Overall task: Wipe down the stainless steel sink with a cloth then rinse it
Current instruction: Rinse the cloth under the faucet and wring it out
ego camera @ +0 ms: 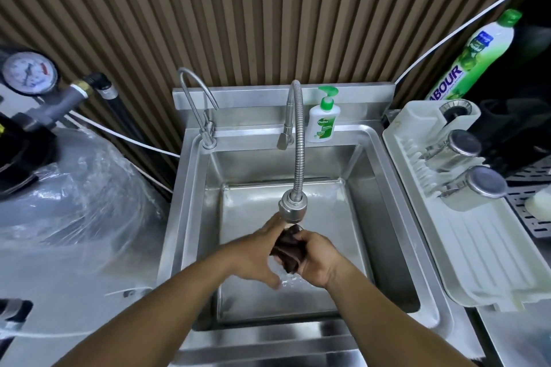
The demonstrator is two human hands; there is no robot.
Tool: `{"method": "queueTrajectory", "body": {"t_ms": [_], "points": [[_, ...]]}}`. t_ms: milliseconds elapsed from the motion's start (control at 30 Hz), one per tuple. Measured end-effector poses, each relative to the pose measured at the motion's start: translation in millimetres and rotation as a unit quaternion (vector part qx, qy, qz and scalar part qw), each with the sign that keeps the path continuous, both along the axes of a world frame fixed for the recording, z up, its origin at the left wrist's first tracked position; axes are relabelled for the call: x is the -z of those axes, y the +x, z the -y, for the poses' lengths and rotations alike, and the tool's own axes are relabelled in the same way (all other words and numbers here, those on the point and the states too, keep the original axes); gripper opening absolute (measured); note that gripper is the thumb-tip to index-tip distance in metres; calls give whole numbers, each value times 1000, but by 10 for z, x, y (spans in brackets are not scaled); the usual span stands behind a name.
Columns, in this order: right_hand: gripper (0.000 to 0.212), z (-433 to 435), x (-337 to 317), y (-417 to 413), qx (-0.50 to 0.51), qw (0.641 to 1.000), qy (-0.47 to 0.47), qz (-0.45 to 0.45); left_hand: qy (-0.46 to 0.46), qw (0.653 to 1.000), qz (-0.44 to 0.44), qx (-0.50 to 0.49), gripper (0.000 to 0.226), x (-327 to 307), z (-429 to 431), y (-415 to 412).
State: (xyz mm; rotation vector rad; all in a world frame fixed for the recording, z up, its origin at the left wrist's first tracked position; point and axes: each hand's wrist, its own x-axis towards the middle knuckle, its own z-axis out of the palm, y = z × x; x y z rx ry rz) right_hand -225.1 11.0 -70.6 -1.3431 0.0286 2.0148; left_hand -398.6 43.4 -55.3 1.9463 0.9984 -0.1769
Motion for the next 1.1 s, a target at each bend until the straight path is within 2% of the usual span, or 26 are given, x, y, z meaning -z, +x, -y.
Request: {"method": "queueTrajectory", "body": {"t_ms": [67,133,267,400,433,600,700,800,867,967,1033,1100], "points": [[36,73,5,-78,-19,1000,15,12,100,994,-23,-35,122,25,222,138],[30,125,-37,-130,-46,998,28,37,167,980,-90,-52,121,73,326,256],[30,199,-137,-148,-56,996,34,60,139,977,-130,-96,113,117,399,338],[30,209,-150,-115,-61,991,45,110,172,970,-135,-111,51,64,437,346],[28,215,-159,-107,-63,990,50,120,187,965,-151,-106,42,13,452,351],[28,298,-130,-25,-96,978,80,165,223,951,-199,-79,29,-130,428,334],[32,340,-112,117,-94,982,95,134,250,946,-200,-60,23,-216,403,317],[62,311,-119,290,-107,989,63,83,272,944,-189,-4,26,-250,432,385],[85,291,-143,355,-169,983,60,43,286,940,-183,33,25,-269,471,481],[108,290,-167,388,-269,961,53,-17,308,933,-175,69,20,-267,489,647],[114,295,-170,399,-300,952,50,-41,310,931,-175,83,20,-252,471,715],[108,290,-142,420,-321,945,61,-28,293,936,-178,78,25,-251,460,728]]}}
